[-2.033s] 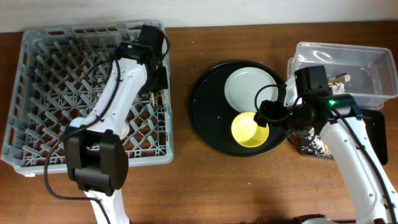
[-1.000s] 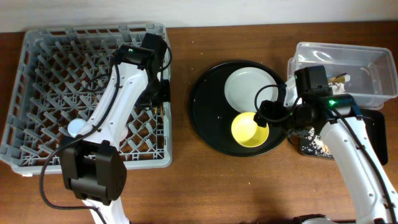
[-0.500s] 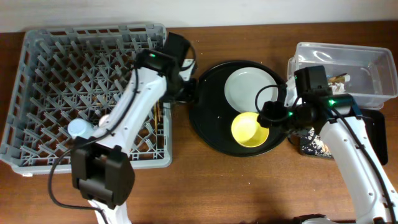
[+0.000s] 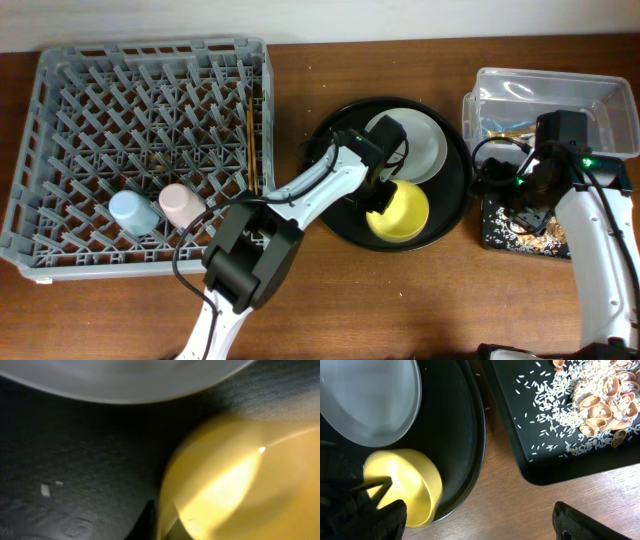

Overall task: Sort waste into correct bins and load items into the dishwasher rack
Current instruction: 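Grasp the yellow bowl rim with left gripper, then move the yellow bowl into the rack's back row with left gripper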

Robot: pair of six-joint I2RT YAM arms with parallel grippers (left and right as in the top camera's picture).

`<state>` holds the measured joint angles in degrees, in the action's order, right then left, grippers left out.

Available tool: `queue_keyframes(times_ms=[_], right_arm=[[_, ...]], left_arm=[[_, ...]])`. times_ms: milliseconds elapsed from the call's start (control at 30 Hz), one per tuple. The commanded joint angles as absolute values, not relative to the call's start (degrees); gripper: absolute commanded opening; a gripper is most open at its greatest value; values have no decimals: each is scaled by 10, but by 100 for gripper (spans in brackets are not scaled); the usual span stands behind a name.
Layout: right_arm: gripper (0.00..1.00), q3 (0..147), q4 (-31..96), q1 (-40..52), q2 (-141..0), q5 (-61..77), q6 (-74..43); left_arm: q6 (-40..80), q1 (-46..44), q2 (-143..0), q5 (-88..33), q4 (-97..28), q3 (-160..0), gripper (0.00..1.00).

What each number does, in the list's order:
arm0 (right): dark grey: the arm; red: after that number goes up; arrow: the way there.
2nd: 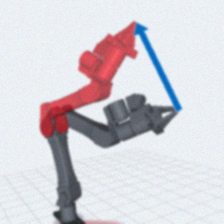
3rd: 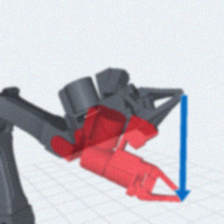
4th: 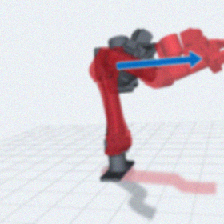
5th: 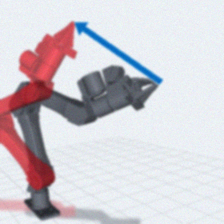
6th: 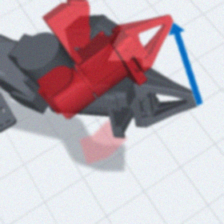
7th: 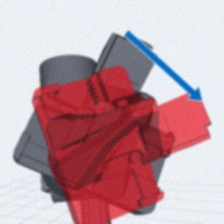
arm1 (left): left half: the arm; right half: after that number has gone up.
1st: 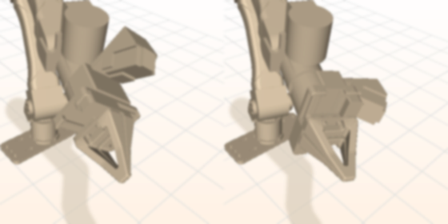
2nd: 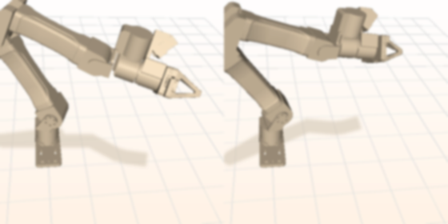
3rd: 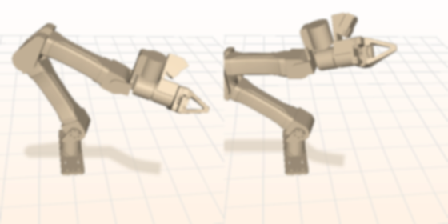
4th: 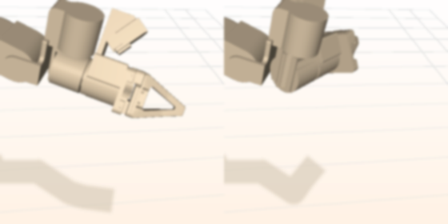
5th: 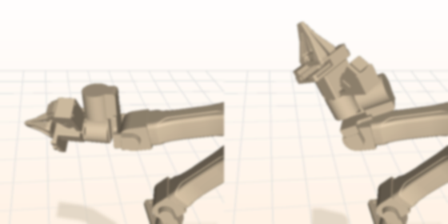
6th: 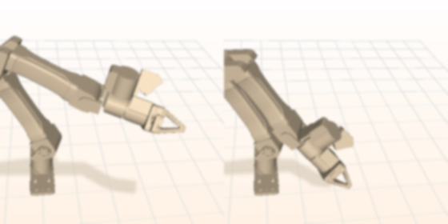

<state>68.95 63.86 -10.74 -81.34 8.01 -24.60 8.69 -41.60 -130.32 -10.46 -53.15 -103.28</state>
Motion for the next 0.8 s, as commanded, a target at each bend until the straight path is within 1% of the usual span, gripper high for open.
queue_keyframes(times_ms=[0,33,100,133,167,200,267,333,400,500,600,700,767], right_arm=[[94,681,637,-110,-815,83,-227],[94,681,637,-110,-815,83,-227],[94,681,637,-110,-815,84,-228],[94,681,637,-110,-815,84,-228],[94,681,637,-110,-815,84,-227],[94,681,637,-110,-815,84,-227],[94,681,637,-110,-815,84,-228],[94,681,637,-110,-815,84,-228],[94,681,635,-110,-815,84,-228],[95,681,637,-110,-815,83,-227],[95,681,636,-110,-815,83,-228],[94,681,633,-110,-815,83,-228],[94,681,632,-110,-815,83,-228]], left_arm=[[108,-394,-1273,-96,-594,-1068,0],[109,-375,-1243,-89,-641,-1092,0],[118,-326,-1185,15,-730,-1131,0],[137,-302,-1159,108,-760,-1138,0],[165,-261,-1124,259,-790,-1138,0],[174,-238,-1111,337,-803,-1138,0],[174,-150,-1107,523,-804,-1134,0],[180,-106,-1114,582,-788,-1123,0],[229,-71,-1129,650,-769,-1104,0],[229,-25,-1157,710,-711,-1075,0],[229,1,-1187,705,-663,-1056,0],[229,0,-1222,700,-654,-1053,0],[229,-4,-1254,649,-652,-1053,0]])
